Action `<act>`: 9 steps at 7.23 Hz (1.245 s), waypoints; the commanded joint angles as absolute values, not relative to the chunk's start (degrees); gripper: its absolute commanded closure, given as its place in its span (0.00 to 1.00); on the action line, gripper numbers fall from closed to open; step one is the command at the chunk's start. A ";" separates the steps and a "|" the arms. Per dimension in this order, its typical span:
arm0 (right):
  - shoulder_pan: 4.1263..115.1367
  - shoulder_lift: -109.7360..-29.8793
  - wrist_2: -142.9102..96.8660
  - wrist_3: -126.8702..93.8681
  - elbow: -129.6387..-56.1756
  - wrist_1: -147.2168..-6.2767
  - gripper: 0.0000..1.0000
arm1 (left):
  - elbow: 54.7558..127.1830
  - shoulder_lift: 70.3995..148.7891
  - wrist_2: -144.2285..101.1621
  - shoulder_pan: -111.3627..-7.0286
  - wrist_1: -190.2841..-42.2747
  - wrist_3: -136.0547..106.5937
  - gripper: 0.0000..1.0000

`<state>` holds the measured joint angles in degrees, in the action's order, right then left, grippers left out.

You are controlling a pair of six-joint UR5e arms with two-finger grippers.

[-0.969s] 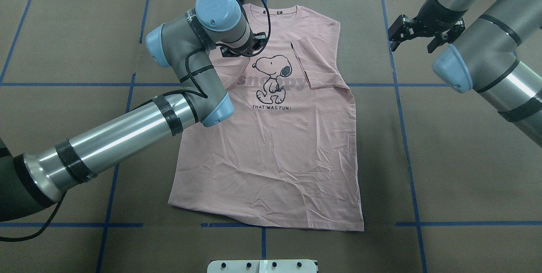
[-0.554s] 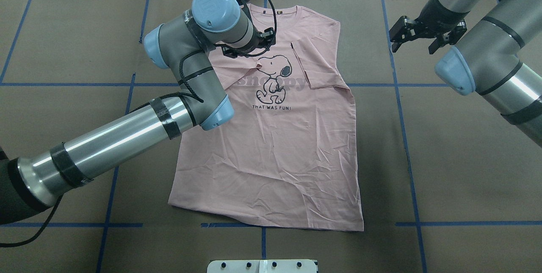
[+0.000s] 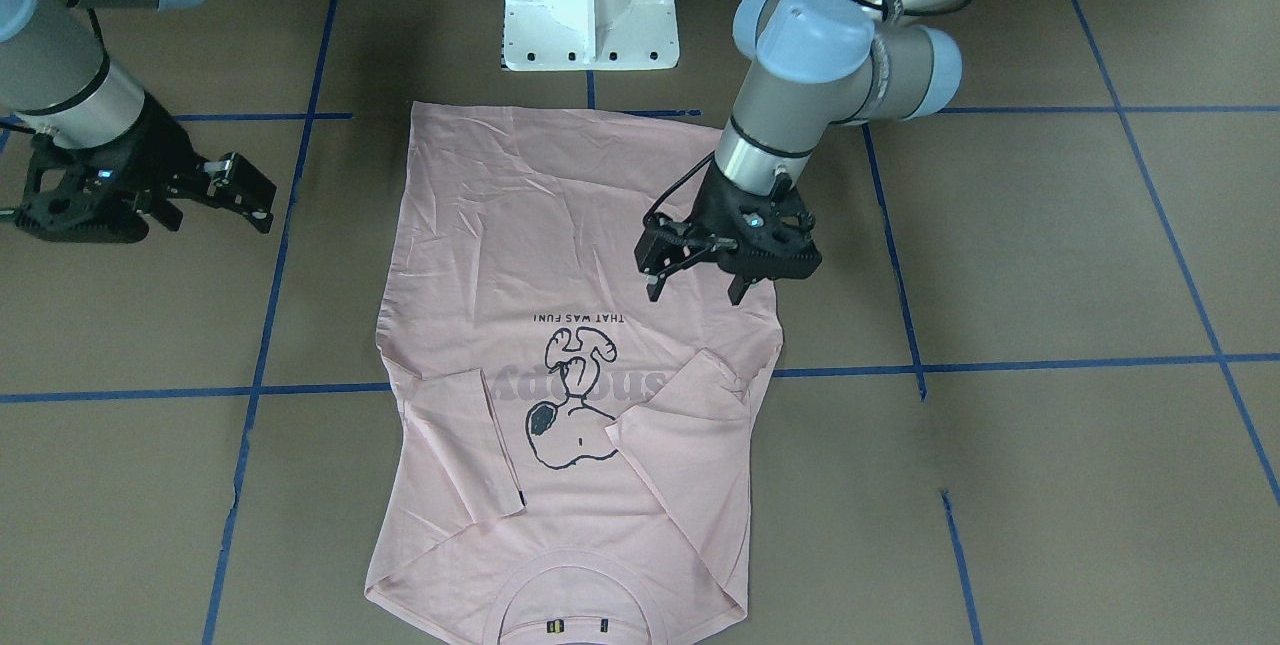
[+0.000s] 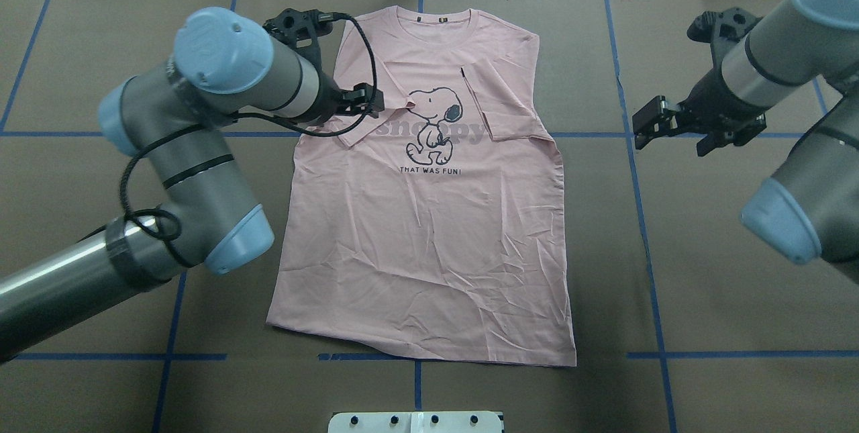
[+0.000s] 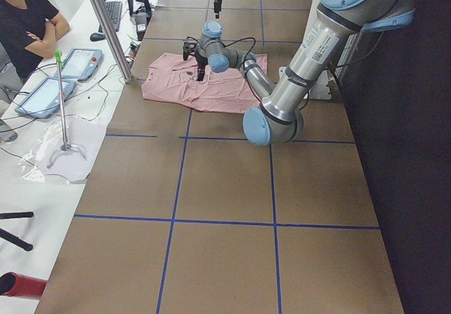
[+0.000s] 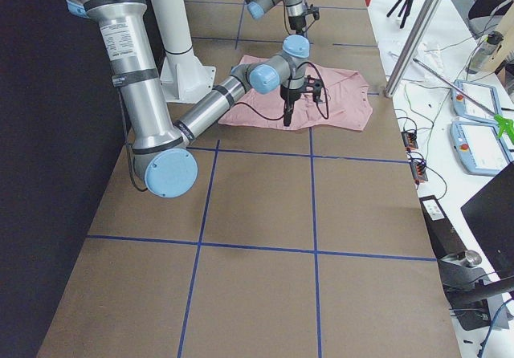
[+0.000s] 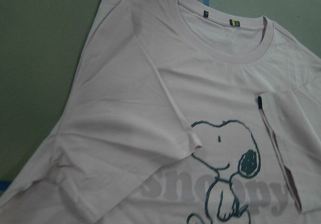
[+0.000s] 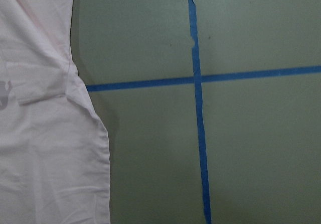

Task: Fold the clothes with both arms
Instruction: 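Move both grippers toward the shirt hem nearest the robot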

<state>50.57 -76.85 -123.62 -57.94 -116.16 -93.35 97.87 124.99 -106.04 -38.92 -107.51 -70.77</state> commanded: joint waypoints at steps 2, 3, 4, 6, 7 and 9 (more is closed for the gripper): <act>30.11 -91.37 -107.17 -82.41 -121.10 -67.80 0.00 | 112.49 114.62 -106.17 -38.50 -101.60 -67.06 0.00; 24.75 -92.36 -102.44 -85.14 -121.46 -67.76 0.00 | 112.41 114.52 -106.17 -38.50 -101.51 -67.06 0.00; 18.78 -93.24 -95.52 -87.86 -121.46 -67.85 0.00 | 112.41 114.52 -106.17 -38.50 -101.51 -67.06 0.00; 12.86 -92.82 -90.91 -91.14 -121.46 -70.81 0.00 | 112.41 114.52 -106.17 -38.41 -101.60 -67.15 0.00; 11.27 -92.03 -90.36 -92.19 -121.81 -73.45 0.00 | 112.41 114.52 -106.26 -38.41 -101.60 -67.15 0.00; 7.22 -89.93 -87.55 -94.22 -121.38 -74.26 0.00 | 112.41 114.52 -106.26 -38.32 -101.60 -67.15 0.00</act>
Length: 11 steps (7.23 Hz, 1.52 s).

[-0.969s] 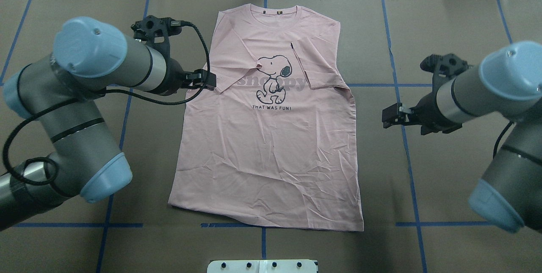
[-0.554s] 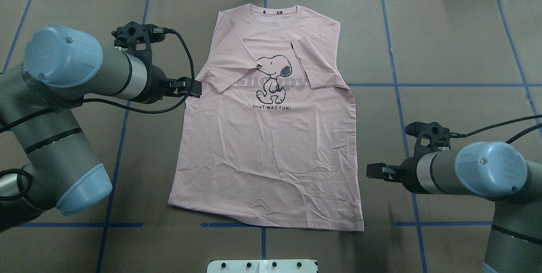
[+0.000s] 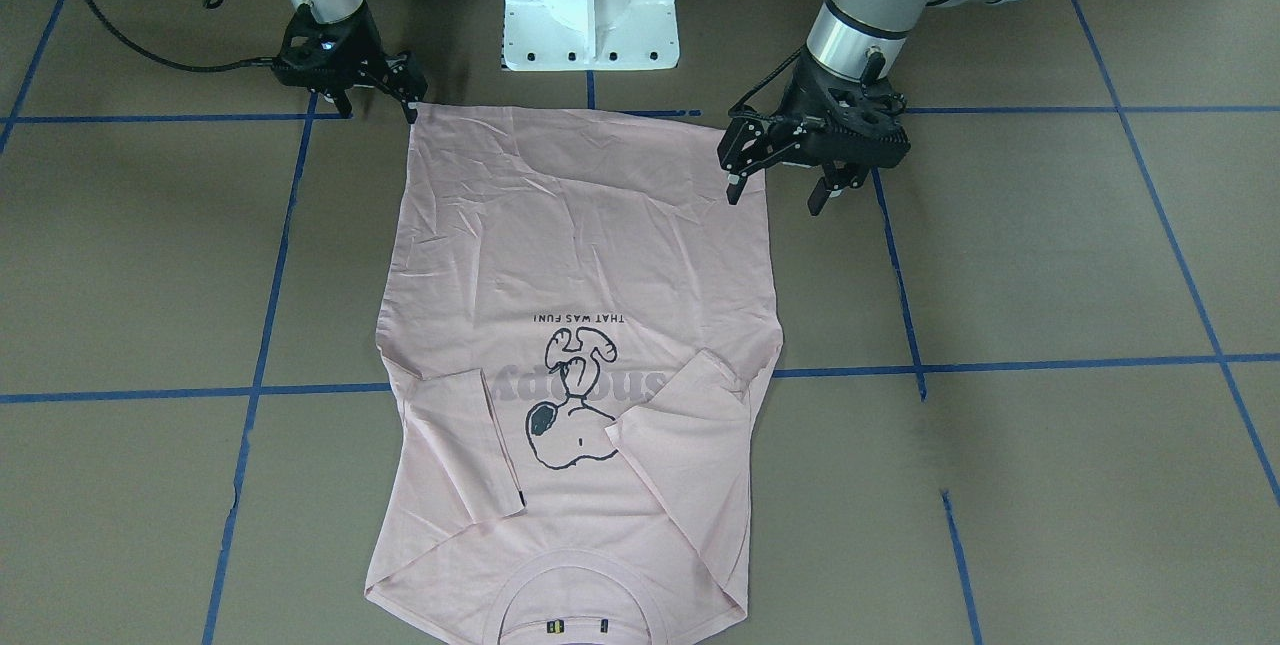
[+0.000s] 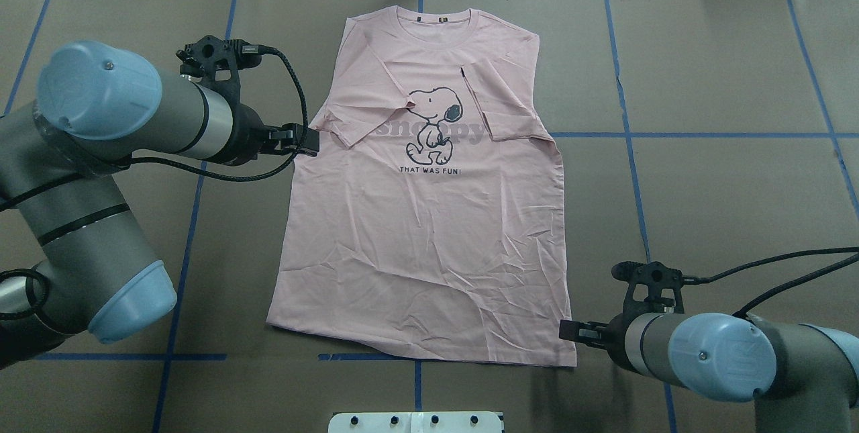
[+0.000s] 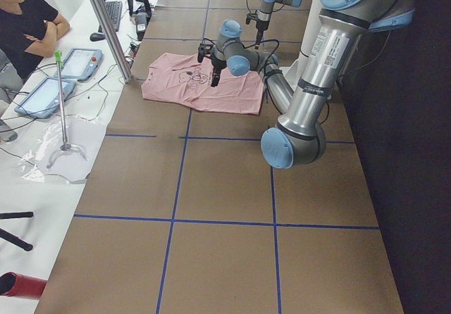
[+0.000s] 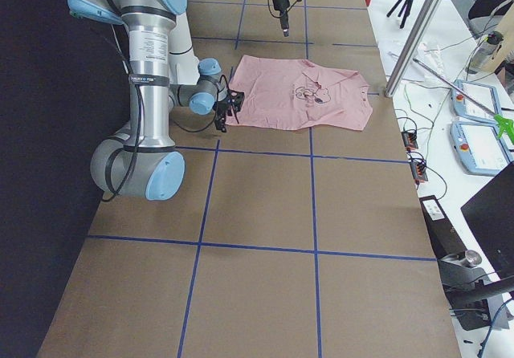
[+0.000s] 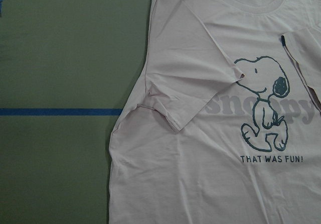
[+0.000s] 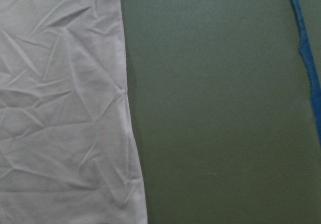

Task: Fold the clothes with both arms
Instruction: 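Move both grippers toward the shirt hem nearest the robot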

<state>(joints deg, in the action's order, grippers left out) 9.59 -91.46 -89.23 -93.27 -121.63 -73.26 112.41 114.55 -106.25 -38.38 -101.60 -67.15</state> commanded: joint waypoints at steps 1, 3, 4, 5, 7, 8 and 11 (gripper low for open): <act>6.86 -86.87 -87.54 -94.22 -121.20 -77.66 0.00 | 112.33 114.52 -106.26 -38.32 -101.60 -67.15 0.00; 6.24 -83.76 -87.36 -94.31 -120.24 -81.56 0.00 | 112.33 114.52 -106.26 -38.32 -101.60 -67.24 0.00; 6.33 -84.37 -87.45 -94.22 -120.23 -81.65 0.00 | 112.24 114.52 -106.26 -38.32 -101.69 -67.15 0.00; 6.33 -84.46 -87.63 -94.22 -119.89 -81.56 0.00 | 112.24 114.52 -106.26 -38.23 -101.69 -67.24 0.00; 6.42 -84.46 -88.15 -94.13 -118.66 -81.48 0.01 | 112.41 114.61 -106.26 -38.23 -101.69 -67.24 0.00; 6.50 -84.38 -88.33 -94.13 -118.30 -81.39 0.01 | 112.50 114.61 -106.26 -38.23 -101.69 -67.32 0.00; 6.50 -84.29 -89.56 -94.13 -118.47 -81.39 0.72 | 112.50 114.70 -106.26 -38.23 -101.78 -67.32 0.00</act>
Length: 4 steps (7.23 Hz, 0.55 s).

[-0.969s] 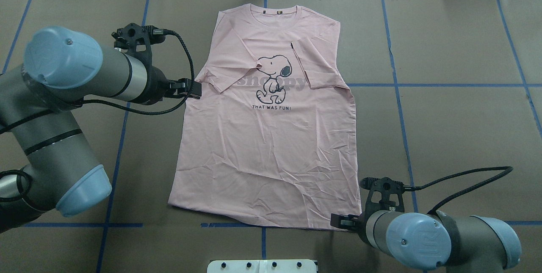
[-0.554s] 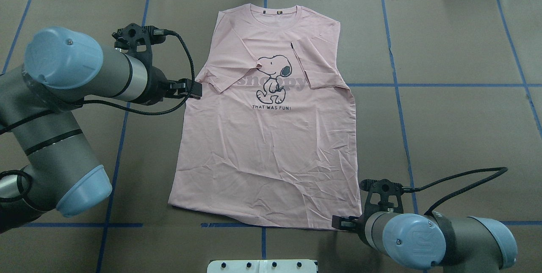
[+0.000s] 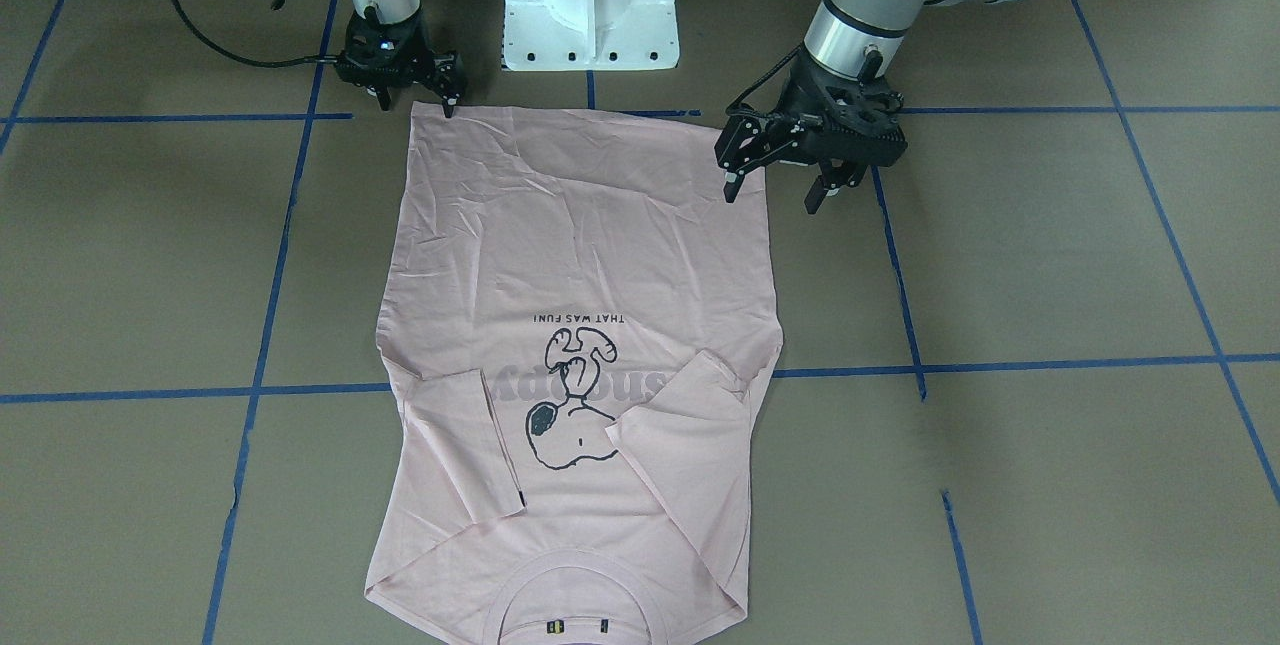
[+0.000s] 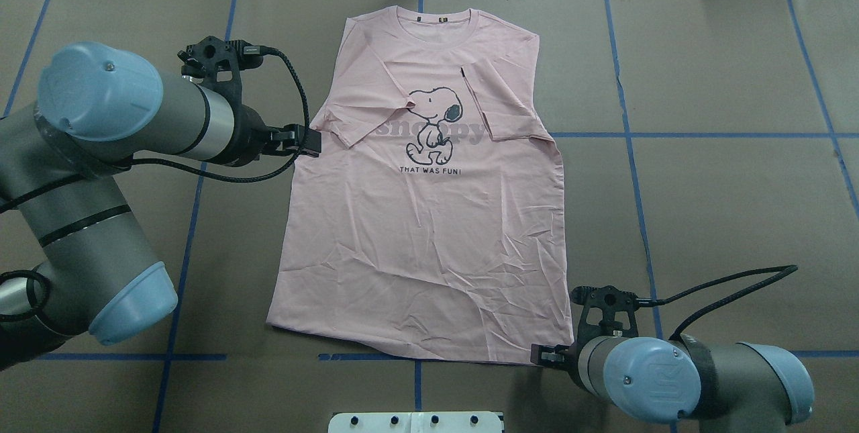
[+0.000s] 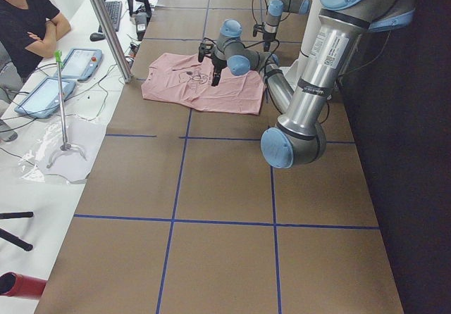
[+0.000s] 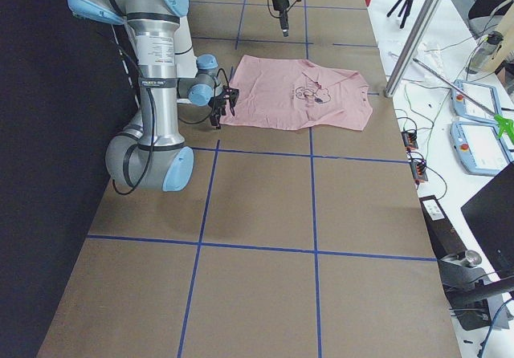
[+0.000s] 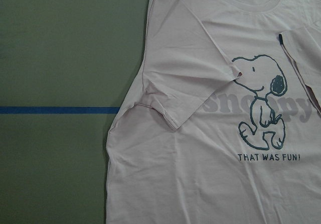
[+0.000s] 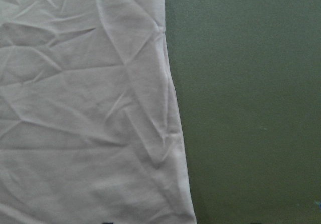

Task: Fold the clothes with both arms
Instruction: 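Lower both grippers onto the two hem corners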

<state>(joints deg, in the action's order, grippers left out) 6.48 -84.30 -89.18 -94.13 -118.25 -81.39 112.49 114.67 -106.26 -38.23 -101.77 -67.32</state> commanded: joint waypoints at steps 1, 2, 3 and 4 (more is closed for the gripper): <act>6.59 -84.11 -89.73 -94.13 -118.56 -81.39 1.00 | 112.50 114.78 -106.26 -38.15 -101.78 -67.32 0.00; 6.59 -84.11 -89.74 -94.04 -118.74 -81.30 1.00 | 112.50 114.79 -106.17 -38.06 -101.78 -67.32 0.00; 6.68 -84.02 -90.26 -93.87 -118.83 -81.21 1.00 | 112.41 114.79 -106.08 -37.88 -101.78 -67.32 0.00; 6.68 -83.94 -90.35 -93.87 -118.92 -81.12 1.00 | 112.33 114.87 -105.91 -37.53 -101.78 -67.32 0.00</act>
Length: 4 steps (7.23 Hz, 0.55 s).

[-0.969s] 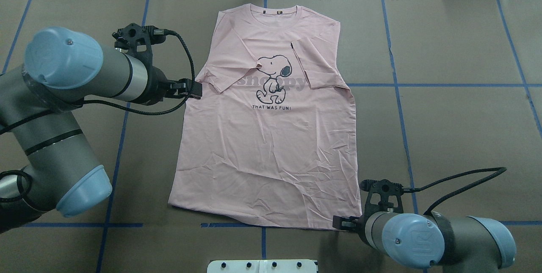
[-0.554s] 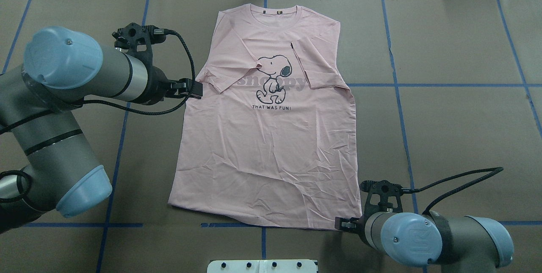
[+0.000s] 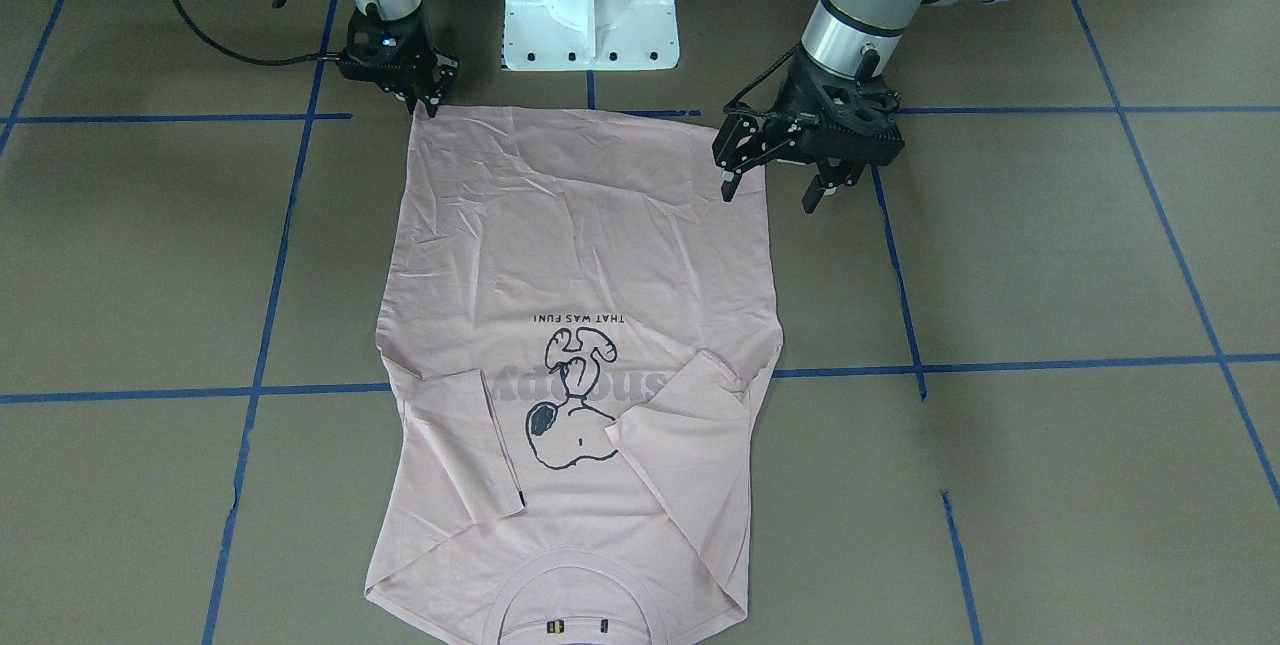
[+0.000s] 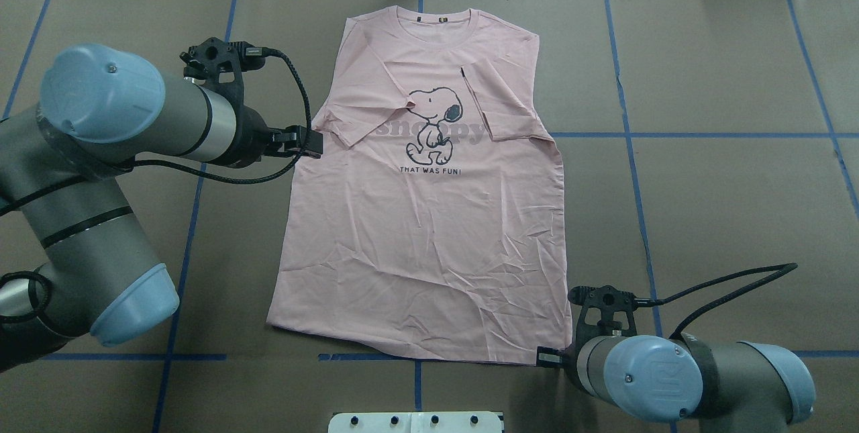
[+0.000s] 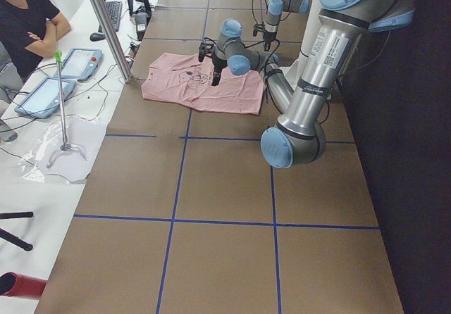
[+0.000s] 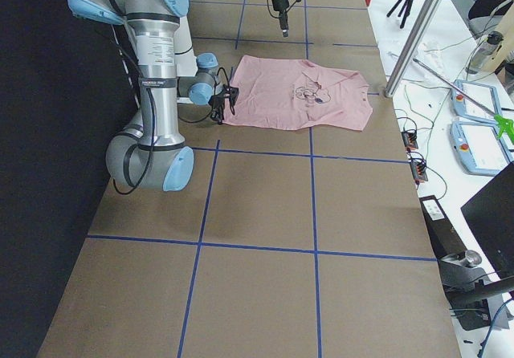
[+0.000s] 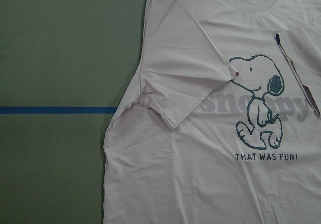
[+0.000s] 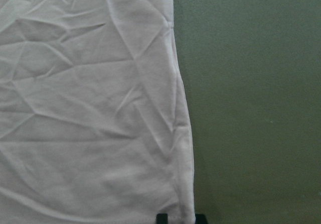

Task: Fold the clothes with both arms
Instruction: 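Lower both grippers onto the two hem corners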

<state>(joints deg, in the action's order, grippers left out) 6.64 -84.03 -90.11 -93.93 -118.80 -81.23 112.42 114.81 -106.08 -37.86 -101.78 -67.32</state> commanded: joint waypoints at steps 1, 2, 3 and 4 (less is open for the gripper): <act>6.85 -83.94 -90.44 -93.87 -119.44 -81.21 1.00 | 112.41 114.96 -106.00 -37.62 -101.78 -67.59 0.00; 7.12 -84.02 -90.44 -93.87 -119.97 -81.30 1.00 | 112.50 114.87 -106.17 -37.10 -101.69 -68.02 0.00; 7.99 -84.11 -90.44 -93.87 -120.23 -81.21 1.00 | 112.50 114.53 -106.00 -35.00 -101.60 -73.07 0.00; 8.26 -83.85 -89.83 -93.69 -120.15 -81.12 1.00 | 112.67 113.91 -105.39 -30.80 -101.43 -83.22 0.00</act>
